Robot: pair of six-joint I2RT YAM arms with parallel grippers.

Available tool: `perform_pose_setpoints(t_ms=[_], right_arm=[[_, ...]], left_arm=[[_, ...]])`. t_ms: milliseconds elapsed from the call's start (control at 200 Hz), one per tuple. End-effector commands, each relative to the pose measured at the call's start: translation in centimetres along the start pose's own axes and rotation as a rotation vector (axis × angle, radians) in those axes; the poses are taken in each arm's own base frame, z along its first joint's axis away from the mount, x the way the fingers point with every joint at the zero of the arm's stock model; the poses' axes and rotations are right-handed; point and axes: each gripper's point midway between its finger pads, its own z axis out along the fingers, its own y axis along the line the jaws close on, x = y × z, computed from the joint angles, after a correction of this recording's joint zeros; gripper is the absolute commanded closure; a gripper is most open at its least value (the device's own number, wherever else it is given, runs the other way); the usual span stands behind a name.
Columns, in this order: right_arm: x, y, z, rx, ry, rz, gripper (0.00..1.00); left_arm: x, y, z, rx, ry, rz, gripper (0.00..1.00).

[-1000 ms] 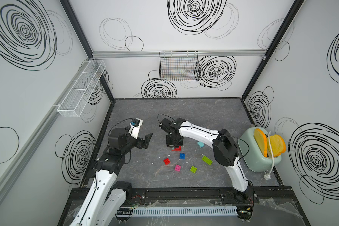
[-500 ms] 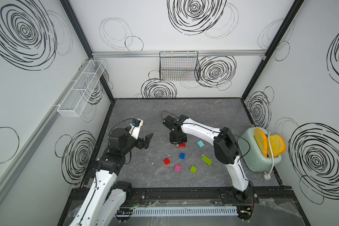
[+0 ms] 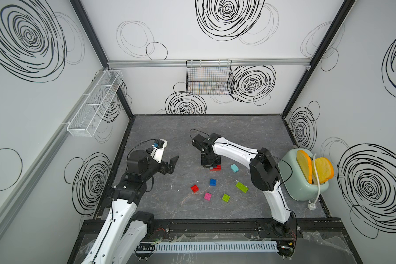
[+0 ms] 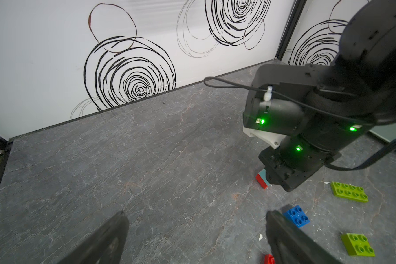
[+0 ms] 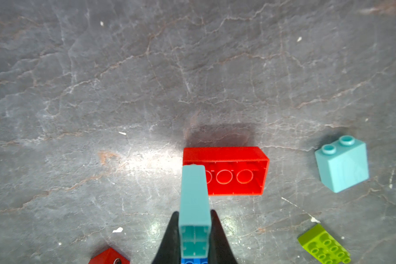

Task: Assemble a giraffe with lego
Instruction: Move the lego brick at the center of the board.

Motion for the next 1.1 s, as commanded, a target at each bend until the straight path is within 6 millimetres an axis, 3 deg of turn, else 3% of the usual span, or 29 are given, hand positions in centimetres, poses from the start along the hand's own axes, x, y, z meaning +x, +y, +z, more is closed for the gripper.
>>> perform_pose_setpoints(t_ms=[0, 245, 555, 645, 755, 895, 1096], right_arm=[[-0.2, -1.2, 0.4, 0.046, 0.016, -0.011, 1.0], [-0.6, -2.1, 1.2, 0.051, 0.026, -0.009, 1.0], [1.8, -4.3, 6.0, 0.07, 0.108, 0.001, 1.0], [2.0, -4.3, 6.3, 0.065, 0.12, -0.006, 0.98], [1.0, -3.3, 4.7, 0.023, 0.091, -0.018, 0.84], [-0.6, -2.3, 1.1, -0.036, 0.029, -0.029, 0.62], [-1.8, -2.4, -3.7, -0.092, -0.053, -0.048, 0.43]], left_arm=[[-1.0, -0.3, -0.1, 0.011, -0.045, 0.013, 0.02], [-0.8, -0.3, 0.0, 0.013, -0.042, 0.012, 0.02], [-0.8, -0.4, 0.0, 0.016, -0.041, 0.013, 0.02], [-0.8, -0.4, 0.0, 0.015, -0.04, 0.012, 0.02], [-0.8, -0.4, 0.0, 0.016, -0.039, 0.011, 0.02], [-0.7, -0.4, 0.1, 0.021, -0.037, 0.008, 0.02], [-0.6, -0.3, 0.1, 0.022, -0.032, 0.002, 0.02]])
